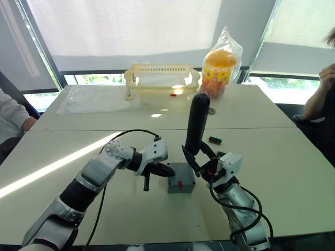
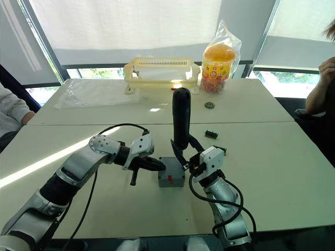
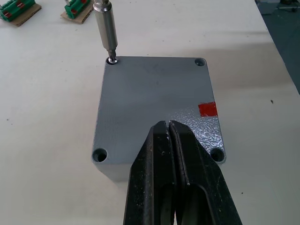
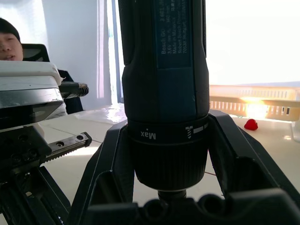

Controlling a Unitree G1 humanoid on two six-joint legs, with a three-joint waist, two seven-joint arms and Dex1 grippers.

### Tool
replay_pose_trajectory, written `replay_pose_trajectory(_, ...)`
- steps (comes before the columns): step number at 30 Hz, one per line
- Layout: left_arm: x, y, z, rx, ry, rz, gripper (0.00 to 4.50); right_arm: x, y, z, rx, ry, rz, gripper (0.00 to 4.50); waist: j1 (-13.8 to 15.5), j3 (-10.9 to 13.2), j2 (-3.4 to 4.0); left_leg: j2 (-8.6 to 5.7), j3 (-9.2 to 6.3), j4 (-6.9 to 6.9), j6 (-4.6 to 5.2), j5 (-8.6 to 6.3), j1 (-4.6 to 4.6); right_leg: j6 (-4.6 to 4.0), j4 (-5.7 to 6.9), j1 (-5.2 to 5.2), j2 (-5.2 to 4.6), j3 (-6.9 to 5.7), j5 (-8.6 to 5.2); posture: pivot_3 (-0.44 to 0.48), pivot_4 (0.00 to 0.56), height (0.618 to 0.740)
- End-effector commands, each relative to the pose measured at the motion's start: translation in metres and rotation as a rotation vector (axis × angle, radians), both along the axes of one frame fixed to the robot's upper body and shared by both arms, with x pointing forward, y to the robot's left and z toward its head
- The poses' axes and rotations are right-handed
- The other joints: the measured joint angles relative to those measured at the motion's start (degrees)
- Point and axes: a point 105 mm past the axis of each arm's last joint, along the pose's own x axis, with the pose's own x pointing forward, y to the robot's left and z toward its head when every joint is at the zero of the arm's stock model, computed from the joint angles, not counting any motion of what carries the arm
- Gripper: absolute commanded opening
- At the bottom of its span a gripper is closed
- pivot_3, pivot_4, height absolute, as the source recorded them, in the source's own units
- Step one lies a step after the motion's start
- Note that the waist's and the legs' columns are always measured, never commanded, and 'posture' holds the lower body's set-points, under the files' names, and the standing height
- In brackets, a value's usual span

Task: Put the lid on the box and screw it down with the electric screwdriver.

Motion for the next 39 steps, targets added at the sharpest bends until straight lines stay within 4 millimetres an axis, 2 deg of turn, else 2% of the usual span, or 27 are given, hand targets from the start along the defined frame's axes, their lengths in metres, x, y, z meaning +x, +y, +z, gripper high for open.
replay_pose_trajectory(1, -0.002, -0.004, -0.007, 0.016, 0.000, -0.008, 0.00, -0.005, -0.007, -0.076, -0.089, 0.314, -0.014, 1.81, 0.0, 0.0, 0.01, -0.01, 0.00, -0.01, -0.01, 0.00, 0.00, -0.01, 0.00, 0.00, -0.02, -0.01, -0.01, 0.000, 0.150, 0.740)
replay_pose_trajectory(6, 0.001, -0.007, -0.009, 0.009, -0.022, -0.006, 0.00, -0.006, -0.011, -0.043, -0.057, 0.215, -0.028, 1.81, 0.1, 0.0, 0.06, -0.01, -0.03, -0.04, -0.05, -0.03, -0.09, -0.04, -0.23, -0.01, -0.10, -0.02, -0.01, 0.000, 0.150, 0.740)
replay_pose_trajectory(10, 0.002, -0.010, -0.010, -0.001, -0.029, -0.004, 0.00, -0.008, -0.014, -0.016, -0.034, 0.149, -0.039, 1.81, 0.1, 0.2, 0.38, -0.06, -0.06, -0.11, -0.05, -0.04, -0.31, -0.06, -0.58, -0.02, -0.18, -0.03, 0.00, 0.000, 0.150, 0.740)
replay_pose_trajectory(14, 0.003, -0.013, -0.012, -0.008, -0.034, -0.002, 0.00, -0.010, -0.019, 0.014, -0.009, 0.079, -0.064, 1.81, 0.4, 0.2, 0.42, -0.18, -0.06, -0.05, -0.03, -0.01, -1.10, -0.10, -0.53, -0.73, -0.21, -0.10, 0.06, 0.000, 0.150, 0.740)
replay_pose_trajectory(17, 0.004, -0.015, -0.014, -0.014, -0.035, -0.002, 0.00, -0.012, -0.019, 0.033, 0.005, 0.044, -0.066, 1.81, 0.7, 0.3, 0.57, -0.26, -0.04, -0.05, -0.03, -0.01, -1.24, -0.07, -0.46, -0.89, -0.07, -0.24, 0.07, 0.000, 0.150, 0.740)
replay_pose_trajectory(26, 0.006, -0.018, -0.015, -0.028, -0.038, 0.003, 0.00, -0.014, -0.015, 0.035, 0.021, 0.065, -0.052, 1.81, 1.3, 0.6, 0.69, -0.31, 0.19, 0.00, -0.02, -0.01, -1.23, -0.04, -0.42, -0.88, 0.16, -0.29, 0.06, 0.000, 0.150, 0.740)
replay_pose_trajectory(34, 0.005, -0.017, -0.015, -0.029, -0.038, 0.009, 0.00, -0.002, -0.014, 0.027, 0.015, 0.036, -0.097, 1.81, 1.2, 0.6, 0.68, -0.30, 0.18, 0.04, -0.02, -0.01, -1.16, -0.03, -0.27, -0.88, 0.25, -0.29, 0.06, 0.000, 0.150, 0.740)
replay_pose_trajectory(39, 0.003, -0.016, -0.015, -0.026, -0.036, 0.009, 0.00, 0.006, -0.022, 0.022, -0.022, 0.002, -0.158, 1.81, 1.1, 0.6, 0.68, -0.29, 0.18, 0.09, -0.02, 0.00, -1.11, -0.03, -0.12, -0.89, 0.26, -0.29, 0.05, 0.000, 0.150, 0.740)
